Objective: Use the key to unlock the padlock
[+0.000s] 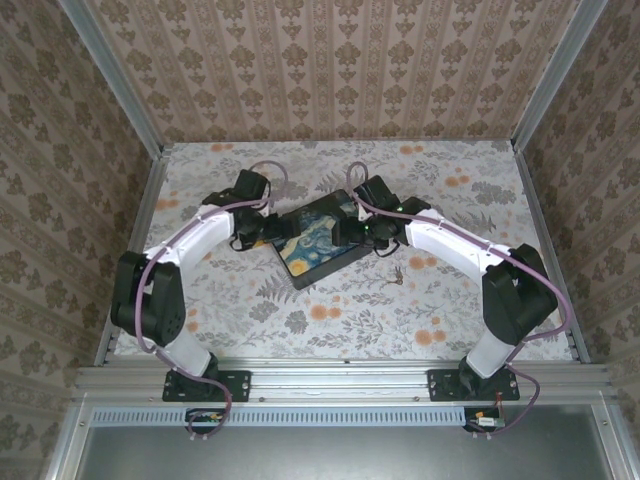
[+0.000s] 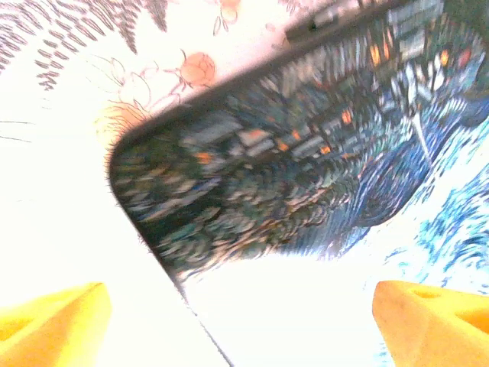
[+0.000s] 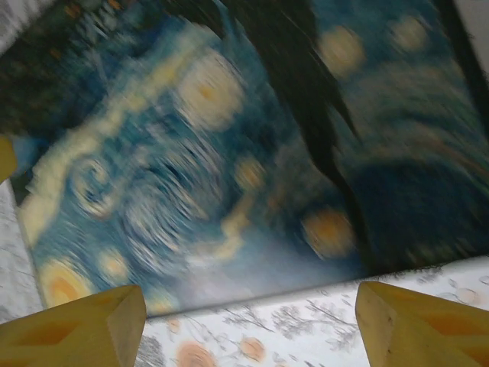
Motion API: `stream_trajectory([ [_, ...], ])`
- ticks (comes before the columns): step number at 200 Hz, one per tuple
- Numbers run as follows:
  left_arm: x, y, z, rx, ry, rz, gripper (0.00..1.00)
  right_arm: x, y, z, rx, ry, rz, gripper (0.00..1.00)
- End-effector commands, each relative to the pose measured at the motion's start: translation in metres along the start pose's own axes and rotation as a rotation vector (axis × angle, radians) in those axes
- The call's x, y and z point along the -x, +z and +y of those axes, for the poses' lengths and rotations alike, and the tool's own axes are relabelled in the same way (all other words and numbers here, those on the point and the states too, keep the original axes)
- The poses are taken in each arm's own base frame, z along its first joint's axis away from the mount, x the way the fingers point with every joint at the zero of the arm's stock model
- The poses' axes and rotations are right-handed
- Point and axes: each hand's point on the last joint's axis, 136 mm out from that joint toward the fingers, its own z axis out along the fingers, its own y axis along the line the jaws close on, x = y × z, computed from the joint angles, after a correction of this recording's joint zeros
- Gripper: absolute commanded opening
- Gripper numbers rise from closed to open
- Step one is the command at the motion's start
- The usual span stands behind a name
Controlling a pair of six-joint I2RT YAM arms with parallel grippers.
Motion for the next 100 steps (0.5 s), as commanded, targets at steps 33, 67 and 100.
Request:
stream_trajectory([
  [33,0.057,-0.070,-0.017,-0.063,0.068,-0.187,0.97,-0.002,0.012,0.001,0.059,0.137,-0.007,0.72],
  [67,0.096,-0.041,-0.034,-0.138,0.216,-0.233,0.97,-0.023,-0.004,-0.008,0.023,0.148,-0.005,0.73],
  [100,0.110,0.001,-0.047,-0.224,0.257,-0.189,0.97,-0.056,0.007,-0.024,0.004,0.204,0.039,0.75],
])
